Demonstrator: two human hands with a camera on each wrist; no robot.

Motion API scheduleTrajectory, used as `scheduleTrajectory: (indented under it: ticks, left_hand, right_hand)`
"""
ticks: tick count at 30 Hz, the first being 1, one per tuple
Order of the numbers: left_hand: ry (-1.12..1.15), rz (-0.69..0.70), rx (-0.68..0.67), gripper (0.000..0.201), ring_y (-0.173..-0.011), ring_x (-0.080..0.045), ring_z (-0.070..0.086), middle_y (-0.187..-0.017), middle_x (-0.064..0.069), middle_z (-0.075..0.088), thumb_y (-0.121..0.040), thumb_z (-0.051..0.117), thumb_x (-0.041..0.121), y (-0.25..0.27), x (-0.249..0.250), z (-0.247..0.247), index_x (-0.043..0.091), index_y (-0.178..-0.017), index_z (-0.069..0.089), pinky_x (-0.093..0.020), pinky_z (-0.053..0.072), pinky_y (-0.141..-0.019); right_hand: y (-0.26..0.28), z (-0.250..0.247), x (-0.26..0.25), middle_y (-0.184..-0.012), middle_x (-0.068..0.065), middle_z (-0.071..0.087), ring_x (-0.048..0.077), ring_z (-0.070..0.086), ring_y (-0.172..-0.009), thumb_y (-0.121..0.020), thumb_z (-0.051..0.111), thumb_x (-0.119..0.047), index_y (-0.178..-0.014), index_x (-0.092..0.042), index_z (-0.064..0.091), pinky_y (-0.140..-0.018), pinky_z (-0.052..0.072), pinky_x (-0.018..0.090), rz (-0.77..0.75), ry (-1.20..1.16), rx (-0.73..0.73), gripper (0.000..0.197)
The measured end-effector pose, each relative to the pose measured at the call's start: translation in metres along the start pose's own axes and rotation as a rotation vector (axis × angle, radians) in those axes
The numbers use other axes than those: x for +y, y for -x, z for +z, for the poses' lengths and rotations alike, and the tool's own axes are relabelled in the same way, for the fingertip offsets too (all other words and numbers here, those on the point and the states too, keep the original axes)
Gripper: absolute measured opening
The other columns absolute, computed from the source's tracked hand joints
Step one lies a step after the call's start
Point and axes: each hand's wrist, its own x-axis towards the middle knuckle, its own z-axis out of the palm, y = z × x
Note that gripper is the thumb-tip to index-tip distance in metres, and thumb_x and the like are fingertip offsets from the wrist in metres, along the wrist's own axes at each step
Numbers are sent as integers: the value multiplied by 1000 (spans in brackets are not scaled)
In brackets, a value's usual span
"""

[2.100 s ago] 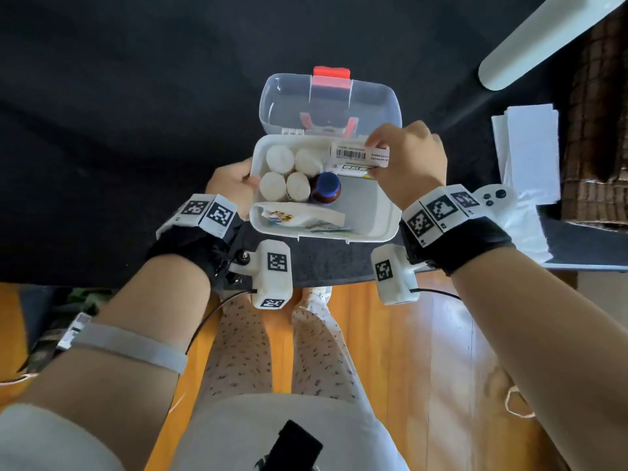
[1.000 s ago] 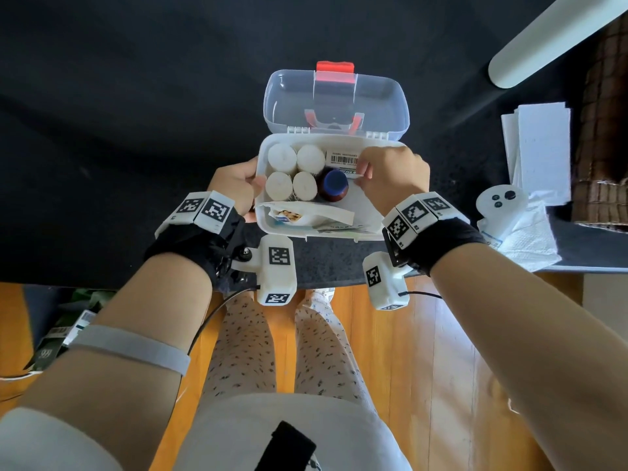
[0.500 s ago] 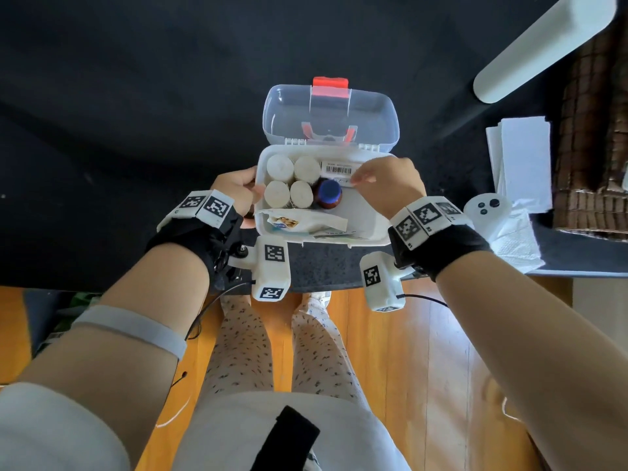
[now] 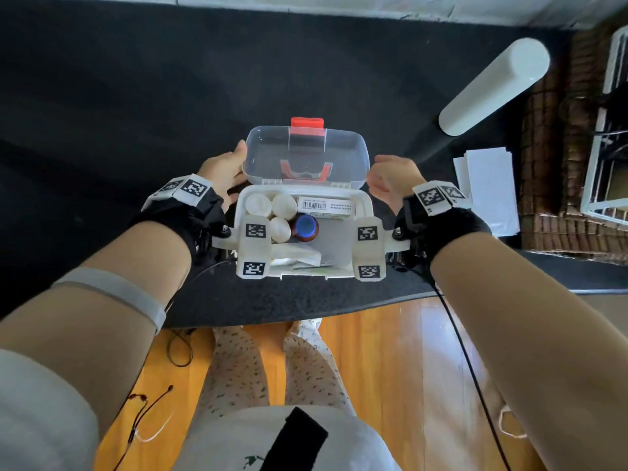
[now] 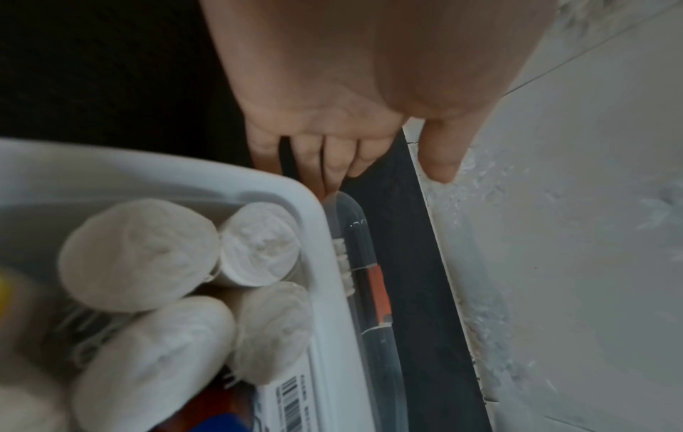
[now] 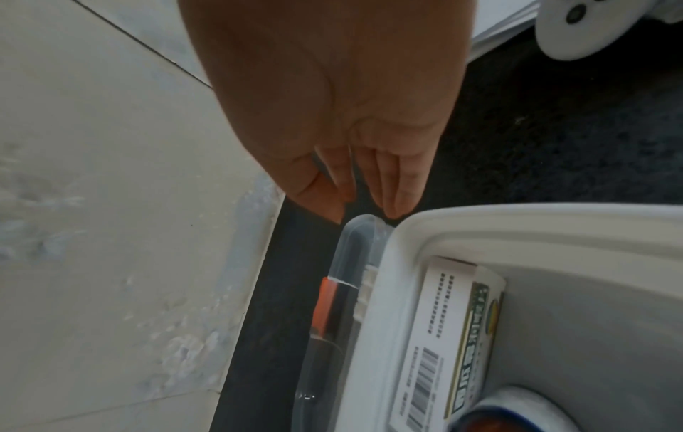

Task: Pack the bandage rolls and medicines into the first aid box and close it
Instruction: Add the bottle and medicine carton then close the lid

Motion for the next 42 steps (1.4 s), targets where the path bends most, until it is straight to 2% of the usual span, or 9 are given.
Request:
scheduleTrajectory:
  ticks: [2, 4, 6, 8, 14, 24, 34, 37, 42]
  left_hand:
    - [15, -15, 11, 24, -85, -7, 58, -87, 6, 59, -95, 44, 40, 0, 4, 0, 22, -82, 52, -34, 43, -98]
    - [22, 1, -10, 25, -105, -15, 58, -101, 3, 62, -95, 43, 41, 3, 7, -1, 21, -103, 55, -40, 36, -110]
    - [43, 29, -27, 54, -126, -20, 48, -132, -3, 56, -95, 41, 45, 6, 12, -3, 17, -141, 33, -48, 23, -116]
    - [59, 63, -18, 64, -132, -23, 44, -145, -6, 46, -95, 38, 47, 7, 17, -6, 19, -148, 17, -53, 17, -116]
    - [92, 167, -4, 53, -138, -22, 35, -146, -1, 43, -95, 22, 56, 21, 30, -12, 34, -143, 29, -62, 12, -111]
    - [42, 145, -11, 55, -138, -12, 33, -146, 11, 44, -93, 15, 60, 43, 1, -23, 38, -134, 44, -57, 9, -115]
    - [41, 137, -19, 58, -142, -9, 27, -152, 11, 34, -95, 35, 50, 56, -56, -17, 24, -146, 29, -46, 11, -118]
    - [28, 191, -32, 60, -143, -9, 23, -156, 6, 23, -97, 45, 20, 54, -66, -13, 15, -149, 16, -29, 16, -117]
    - [-214, 281, -42, 78, -143, -10, 25, -158, 5, 17, -90, 50, -2, 44, -83, -12, 18, -150, 4, -35, 26, -117]
  right_hand:
    - [-4, 0, -4, -64, -7, 30, 22, 39, -75, -86, 47, 6, -63, -11, 49, -62, 32, 11, -27, -35, -97, 28]
    - [1, -1, -8, -80, 2, 50, 23, 50, -83, -84, 47, 7, -90, -9, 59, -83, 43, 22, -55, -132, -41, 20]
    - [6, -5, -17, -117, 10, 58, 22, 56, -112, -86, 49, 1, -135, -13, 40, -100, 40, 33, -20, -169, -43, 52]
    - [8, -11, -23, -136, 9, 52, 23, 51, -124, -90, 50, -7, -145, -18, 23, -108, 34, 37, -68, -148, -52, 63]
    - [17, -17, -38, -108, 2, 64, 16, 57, -105, -96, 31, -48, -130, -30, 46, -104, 34, 42, -208, -138, 3, 41]
    - [38, -23, -12, -85, -6, 64, 14, 60, -95, -94, 21, -58, -77, -27, 58, -98, 40, 35, -252, -176, 18, 51]
    - [45, -5, 49, -106, 1, 59, 12, 55, -102, -94, 46, -41, -106, -13, 56, -92, 40, 28, -303, -119, -54, 32]
    - [47, 1, 59, -129, 10, 50, 16, 52, -114, -80, 66, -31, -122, -11, 52, -97, 42, 28, -376, -16, -19, 48]
    - [54, 13, 68, -144, 5, 20, 13, 28, -131, -75, 75, -24, -141, -18, 31, -104, 25, 16, -458, 258, -13, 79]
